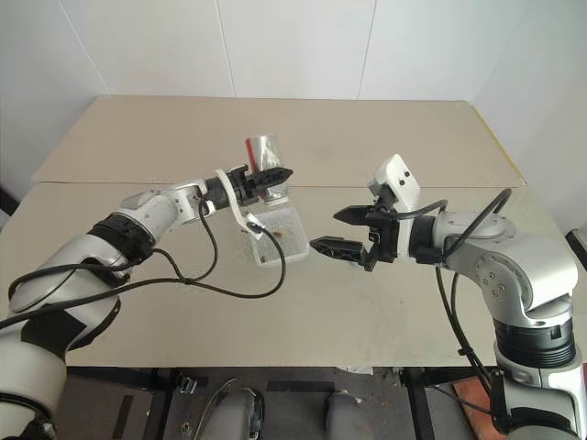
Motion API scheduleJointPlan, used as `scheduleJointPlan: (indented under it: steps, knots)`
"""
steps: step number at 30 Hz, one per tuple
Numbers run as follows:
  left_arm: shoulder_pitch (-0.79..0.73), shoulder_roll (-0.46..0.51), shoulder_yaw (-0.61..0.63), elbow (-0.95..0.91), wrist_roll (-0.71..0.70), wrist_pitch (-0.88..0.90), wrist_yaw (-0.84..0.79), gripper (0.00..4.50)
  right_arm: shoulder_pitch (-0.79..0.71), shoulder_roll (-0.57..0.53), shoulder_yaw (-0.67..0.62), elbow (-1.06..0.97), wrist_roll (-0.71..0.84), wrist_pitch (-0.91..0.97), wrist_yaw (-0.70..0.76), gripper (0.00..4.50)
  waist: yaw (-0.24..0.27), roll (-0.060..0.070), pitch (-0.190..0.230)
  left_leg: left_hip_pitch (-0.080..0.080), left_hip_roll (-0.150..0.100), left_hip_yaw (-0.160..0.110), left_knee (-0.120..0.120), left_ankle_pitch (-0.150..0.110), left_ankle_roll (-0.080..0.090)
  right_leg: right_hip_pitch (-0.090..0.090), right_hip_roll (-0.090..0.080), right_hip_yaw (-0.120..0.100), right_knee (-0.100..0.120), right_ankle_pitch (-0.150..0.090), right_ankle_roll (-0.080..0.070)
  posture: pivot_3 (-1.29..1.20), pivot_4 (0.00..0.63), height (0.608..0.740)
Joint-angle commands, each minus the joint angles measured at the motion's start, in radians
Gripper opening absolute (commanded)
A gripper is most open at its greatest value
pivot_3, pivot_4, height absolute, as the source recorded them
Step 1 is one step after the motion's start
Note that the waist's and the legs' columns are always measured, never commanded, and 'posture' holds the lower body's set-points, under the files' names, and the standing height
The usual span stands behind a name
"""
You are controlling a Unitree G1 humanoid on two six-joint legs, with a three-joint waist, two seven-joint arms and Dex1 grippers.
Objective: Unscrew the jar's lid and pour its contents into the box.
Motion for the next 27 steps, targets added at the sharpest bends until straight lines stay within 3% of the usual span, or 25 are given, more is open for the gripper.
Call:
scheduleJointPlan:
  steps: [1, 6, 9, 10, 12, 16, 24, 27]
  knots:
    - [0.045, 0.034, 0.156, -0.066, -0.235, -0.068, -0.12, 1.93, -0.007, -0.018, -0.011, -0.018, -0.005, -0.053, 0.017, 4.46, -0.001, 0.0, 0.0, 0.0, 0.0, 0.0, 0.0, 0.0, 0.0, 0.0, 0.0, 0.0, 0.0, 0.0, 0.0, 0.0, 0.15, 0.74]
    - [0.23, 0.025, 0.429, -0.285, -0.732, 0.02, -0.59, 1.93, 0.001, -0.027, -0.001, -0.01, -0.019, -0.092, 0.037, 4.46, -0.002, 0.0, 0.0, 0.0, 0.0, 0.0, 0.001, 0.0, 0.0, 0.0, 0.0, 0.0, 0.001, 0.0, 0.0, 0.0, 0.15, 0.74]
    - [0.373, -0.051, 0.61, -0.501, -1.125, 0.319, -0.908, 1.93, 0.008, -0.024, 0.011, -0.009, -0.027, -0.115, 0.046, 4.46, -0.004, 0.0, 0.0, 0.0, 0.001, 0.0, 0.002, 0.0, 0.0, 0.001, 0.0, 0.0, 0.001, 0.0, 0.0, 0.0, 0.15, 0.74]
    - [0.417, -0.106, 0.699, -0.578, -1.281, 0.475, -0.952, 1.93, 0.01, -0.021, 0.014, -0.01, -0.029, -0.121, 0.046, 4.46, -0.004, 0.0, 0.0, 0.0, 0.001, 0.0, 0.002, 0.0, 0.0, 0.002, 0.0, 0.0, 0.001, 0.0, 0.0, 0.0, 0.15, 0.74]
    - [0.467, -0.169, 0.807, -0.685, -1.439, 0.677, -0.991, 1.93, 0.015, -0.021, 0.016, -0.011, -0.029, -0.127, 0.047, 4.46, -0.003, 0.0, 0.0, 0.0, 0.001, -0.001, 0.004, 0.0, 0.0, 0.003, 0.0, -0.001, 0.001, 0.0, 0.0, 0.0, 0.15, 0.74]
    - [0.562, -0.219, 0.916, -0.762, -1.571, 0.807, -1.007, 1.93, 0.018, -0.02, 0.017, -0.009, -0.027, -0.133, 0.047, 4.46, -0.01, 0.0, 0.0, 0.002, 0.001, -0.003, 0.005, 0.0, 0.0, 0.005, 0.001, -0.001, 0.0, 0.0, 0.0, 0.0, 0.15, 0.74]
    - [0.682, -0.29, 0.992, -0.716, -1.664, 0.729, -1.035, 1.93, 0.024, -0.02, 0.018, -0.017, -0.026, -0.129, 0.044, 4.46, -0.017, 0.0, 0.0, 0.005, 0.0, -0.003, 0.004, 0.0, 0.0, 0.006, 0.0, -0.001, -0.001, 0.0, 0.0, 0.0, 0.15, 0.74]
    - [0.715, -0.321, 0.985, -0.639, -1.642, 0.612, -1.043, 1.93, 0.025, -0.016, 0.02, -0.019, -0.025, -0.129, 0.041, 4.46, -0.016, 0.0, 0.0, 0.005, 0.0, -0.003, 0.004, 0.0, 0.0, 0.007, 0.0, -0.001, -0.001, 0.0, 0.0, 0.0, 0.15, 0.74]
